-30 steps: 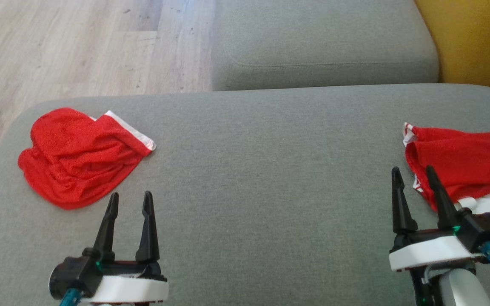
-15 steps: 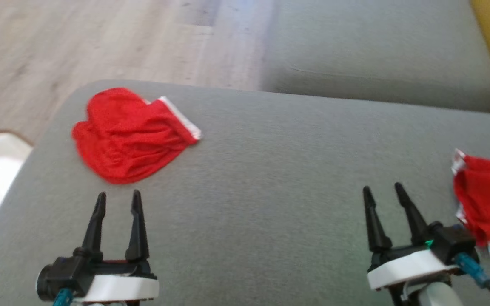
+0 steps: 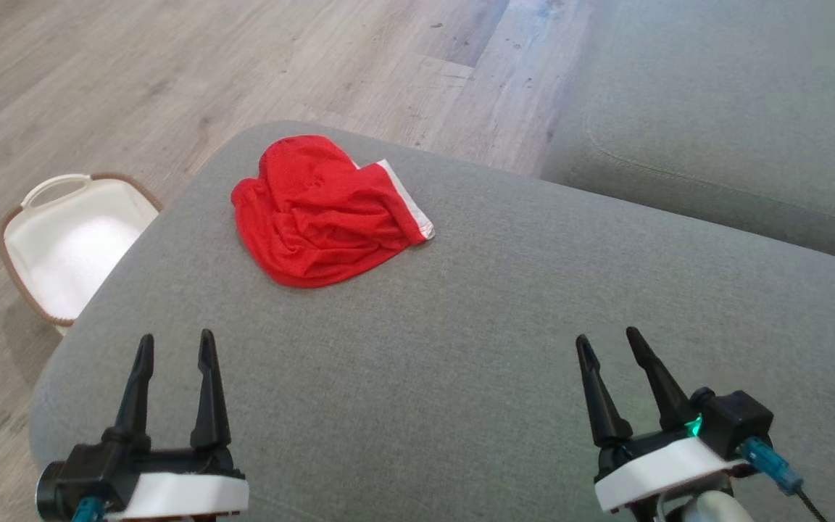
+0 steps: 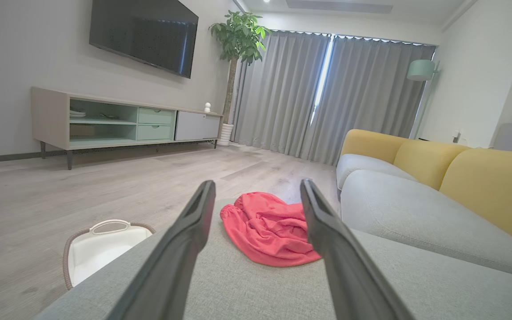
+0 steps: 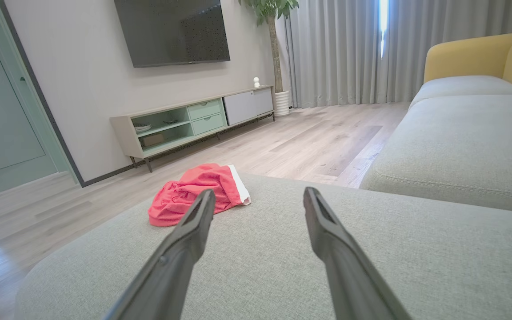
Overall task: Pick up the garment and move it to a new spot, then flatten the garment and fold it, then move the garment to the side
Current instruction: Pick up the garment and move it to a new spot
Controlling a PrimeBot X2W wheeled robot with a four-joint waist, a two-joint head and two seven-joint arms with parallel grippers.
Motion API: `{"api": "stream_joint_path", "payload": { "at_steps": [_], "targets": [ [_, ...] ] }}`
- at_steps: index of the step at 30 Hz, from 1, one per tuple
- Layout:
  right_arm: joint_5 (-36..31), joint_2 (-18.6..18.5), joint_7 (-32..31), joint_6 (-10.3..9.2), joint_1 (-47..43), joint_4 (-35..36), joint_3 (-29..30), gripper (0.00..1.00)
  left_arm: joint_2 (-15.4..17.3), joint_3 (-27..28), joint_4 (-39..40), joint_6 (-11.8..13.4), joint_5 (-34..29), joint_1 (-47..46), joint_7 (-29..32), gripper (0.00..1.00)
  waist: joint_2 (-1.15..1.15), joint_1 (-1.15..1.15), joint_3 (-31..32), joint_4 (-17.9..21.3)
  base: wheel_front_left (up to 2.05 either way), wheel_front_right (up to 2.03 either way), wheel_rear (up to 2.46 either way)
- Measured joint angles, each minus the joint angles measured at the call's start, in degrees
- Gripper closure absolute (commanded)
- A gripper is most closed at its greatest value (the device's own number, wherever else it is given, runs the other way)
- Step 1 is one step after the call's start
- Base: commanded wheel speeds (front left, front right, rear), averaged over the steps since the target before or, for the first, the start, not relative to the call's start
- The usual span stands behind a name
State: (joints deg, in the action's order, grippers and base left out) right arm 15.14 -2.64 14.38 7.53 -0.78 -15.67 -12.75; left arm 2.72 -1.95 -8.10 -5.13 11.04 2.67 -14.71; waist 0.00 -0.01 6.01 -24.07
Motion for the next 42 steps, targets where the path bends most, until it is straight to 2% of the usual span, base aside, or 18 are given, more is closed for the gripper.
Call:
{"api": "stream_joint_path", "payload": {
  "at_steps": [11, 14, 17, 21, 24, 27, 30, 35, 42],
  "targets": [
    [0.9, 0.0, 0.0, 0.0, 0.0, -0.7, -1.2, 0.0, 0.1, 0.5, -0.3, -1.0, -1.1, -0.1, 0.0, 0.0, 0.0, 0.0, -0.3, -0.8, 0.0, 0.0, 0.0],
    [0.8, 0.0, 0.0, 0.0, 0.1, -0.7, -0.7, 0.0, 1.1, -0.2, -2.5, -1.5, -1.6, -1.7, 0.0, 0.0, 0.0, 0.0, -1.1, 0.0, 0.0, 0.0, 0.0],
    [-0.4, 0.0, 0.0, 0.0, 0.2, -0.1, 0.0, 0.0, 3.6, -3.0, -6.3, -2.0, -1.7, -7.3, 0.9, 0.0, 0.0, 0.0, -2.7, 1.0, 0.0, 0.0, 0.0],
    [-2.4, 0.0, 0.0, 0.0, 2.4, 1.0, 1.0, 0.0, 6.9, -8.2, -10.9, -2.0, -1.8, -20.0, 6.1, 0.0, 0.0, 0.02, -6.3, 2.9, 0.0, 0.0, 0.0],
    [-3.6, 0.0, 0.0, 0.01, 5.3, 2.4, 1.5, 0.0, 9.7, -13.8, -14.6, -2.4, 1.5, -29.5, 11.3, 0.0, 0.0, 0.02, -9.4, 4.8, 0.0, 0.0, 0.0],
    [-4.9, 0.0, 0.0, 0.0, 8.3, 4.1, 1.8, 0.0, 12.0, -17.8, -19.2, -2.4, 8.1, -37.3, 17.4, 0.0, 0.0, 0.03, -12.9, 6.9, 0.0, 0.0, 0.0],
    [-5.1, -0.1, 0.0, 0.0, 10.8, 5.9, 2.1, 0.0, 16.1, -22.8, -23.0, -2.4, 12.5, -43.1, 22.5, 0.0, 0.0, 0.03, -16.4, 9.4, 0.0, 0.0, 0.0],
    [-5.0, -0.1, 0.1, 0.0, 13.1, 8.7, 2.9, 0.0, 21.4, -29.9, -27.4, -2.4, 19.3, -49.9, 28.6, 0.0, 0.0, 0.03, -21.8, 13.7, 0.0, 0.0, 0.0],
    [-5.0, -0.2, 0.3, 0.01, 14.5, 10.6, 3.4, 0.0, 24.8, -36.3, -33.5, -2.5, 25.9, -54.2, 32.8, 0.0, 0.0, 0.02, -27.2, 18.9, 0.0, 0.0, 0.0]
  ]
}}
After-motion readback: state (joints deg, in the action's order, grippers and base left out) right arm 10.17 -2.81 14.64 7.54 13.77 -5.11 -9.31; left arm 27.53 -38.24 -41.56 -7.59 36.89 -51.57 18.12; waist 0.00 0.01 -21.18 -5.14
